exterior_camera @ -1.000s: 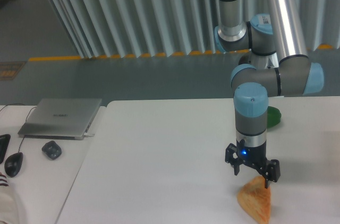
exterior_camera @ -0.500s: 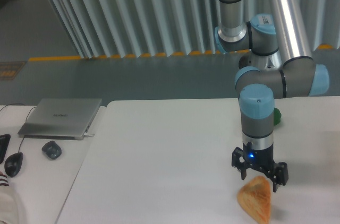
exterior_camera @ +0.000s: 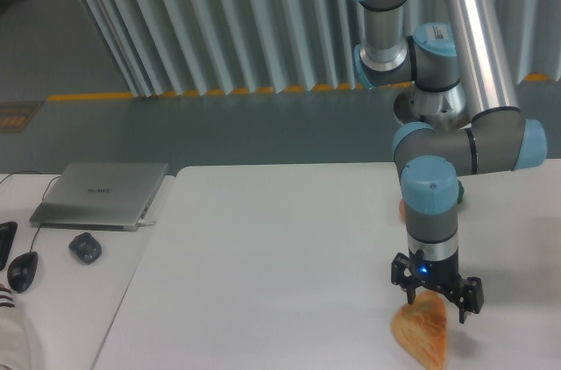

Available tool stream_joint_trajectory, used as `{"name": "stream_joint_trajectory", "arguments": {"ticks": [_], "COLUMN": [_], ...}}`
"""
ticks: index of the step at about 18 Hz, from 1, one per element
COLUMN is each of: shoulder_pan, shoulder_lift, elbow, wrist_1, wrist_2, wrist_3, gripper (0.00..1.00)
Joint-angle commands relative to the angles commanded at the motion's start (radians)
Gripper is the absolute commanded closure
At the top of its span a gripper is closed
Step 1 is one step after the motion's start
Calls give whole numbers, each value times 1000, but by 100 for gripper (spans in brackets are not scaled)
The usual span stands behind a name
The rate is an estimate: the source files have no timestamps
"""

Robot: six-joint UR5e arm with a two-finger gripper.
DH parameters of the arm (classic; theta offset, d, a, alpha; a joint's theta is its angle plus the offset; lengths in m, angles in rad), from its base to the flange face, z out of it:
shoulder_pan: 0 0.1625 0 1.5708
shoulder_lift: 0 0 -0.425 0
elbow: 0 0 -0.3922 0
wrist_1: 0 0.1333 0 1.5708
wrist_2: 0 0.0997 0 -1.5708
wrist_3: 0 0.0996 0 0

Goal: Place the triangular bread in the basket
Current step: 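Lower the open gripper around the toast slice's pointed end, then close the gripper on the toast slice and lift it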

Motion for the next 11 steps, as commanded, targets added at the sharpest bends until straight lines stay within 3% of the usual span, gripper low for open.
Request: {"name": "stream_joint_trajectory", "arguments": {"ticks": [2, 3, 4, 5, 11], "shoulder_pan": [0, 0, 0, 0, 0], "shoulder_lift": [-1, -2, -2, 0, 6], "elbow": [2, 2, 0, 0, -5], "wrist_1": [0, 0, 0, -3, -5], "wrist_2": [-2, -2, 0, -3, -8], "wrist_3": [5, -1, -5, -2, 9], "gripper": [4, 33, 70, 99, 100]}}
